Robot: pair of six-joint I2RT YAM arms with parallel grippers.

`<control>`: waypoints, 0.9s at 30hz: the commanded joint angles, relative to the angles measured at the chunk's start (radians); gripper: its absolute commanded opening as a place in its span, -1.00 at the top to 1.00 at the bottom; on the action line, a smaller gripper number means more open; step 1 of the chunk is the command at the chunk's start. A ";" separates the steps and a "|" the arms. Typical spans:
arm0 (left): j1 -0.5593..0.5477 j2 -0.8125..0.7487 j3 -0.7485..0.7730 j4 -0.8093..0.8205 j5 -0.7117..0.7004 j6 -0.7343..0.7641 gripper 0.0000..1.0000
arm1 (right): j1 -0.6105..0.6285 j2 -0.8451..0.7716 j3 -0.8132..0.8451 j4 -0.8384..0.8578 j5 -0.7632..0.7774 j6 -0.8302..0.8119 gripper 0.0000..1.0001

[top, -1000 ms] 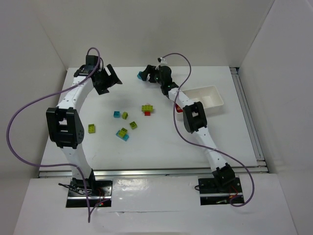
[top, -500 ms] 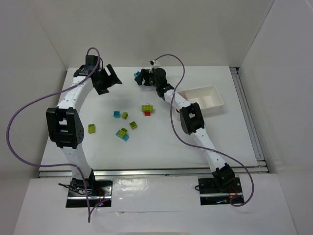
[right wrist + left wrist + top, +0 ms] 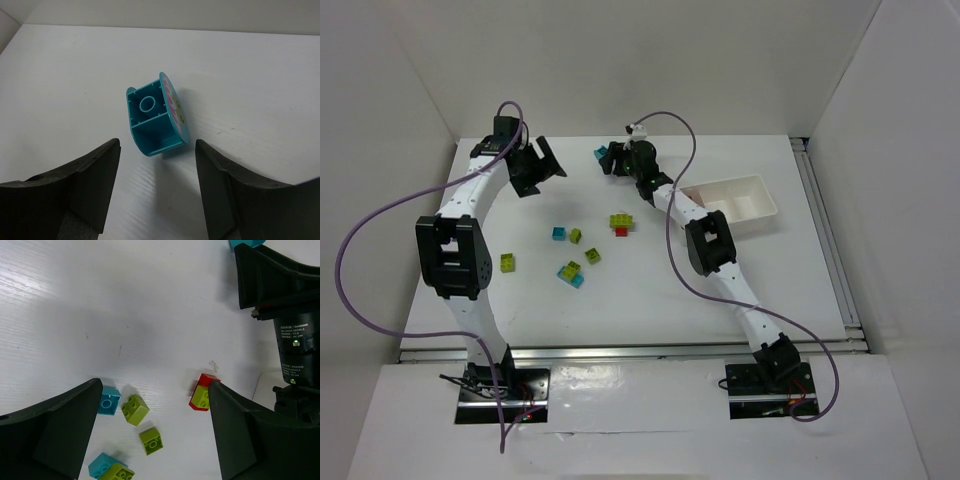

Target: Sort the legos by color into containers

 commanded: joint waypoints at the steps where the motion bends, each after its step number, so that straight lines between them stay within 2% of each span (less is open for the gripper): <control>1: 0.007 0.016 -0.008 -0.005 0.020 0.019 -0.93 | 0.018 0.015 0.063 0.076 0.029 -0.016 -0.37; 6: 0.007 0.016 -0.008 -0.005 0.020 0.019 -0.93 | 0.018 0.027 0.072 0.085 0.018 -0.016 -0.28; 10: 0.007 0.016 -0.008 -0.005 0.020 0.019 -0.93 | 0.018 0.018 0.050 0.096 -0.002 -0.016 0.05; 13: 0.007 0.016 -0.008 -0.014 0.020 0.028 -0.93 | 0.018 -0.008 0.040 0.096 -0.002 -0.027 0.23; 22: 0.007 0.005 -0.008 -0.014 0.020 0.028 -0.93 | 0.018 -0.228 -0.199 0.076 -0.022 -0.037 0.74; 27: 0.007 -0.005 -0.008 -0.014 0.031 0.037 -0.93 | 0.038 -0.438 -0.385 0.067 -0.022 -0.040 0.81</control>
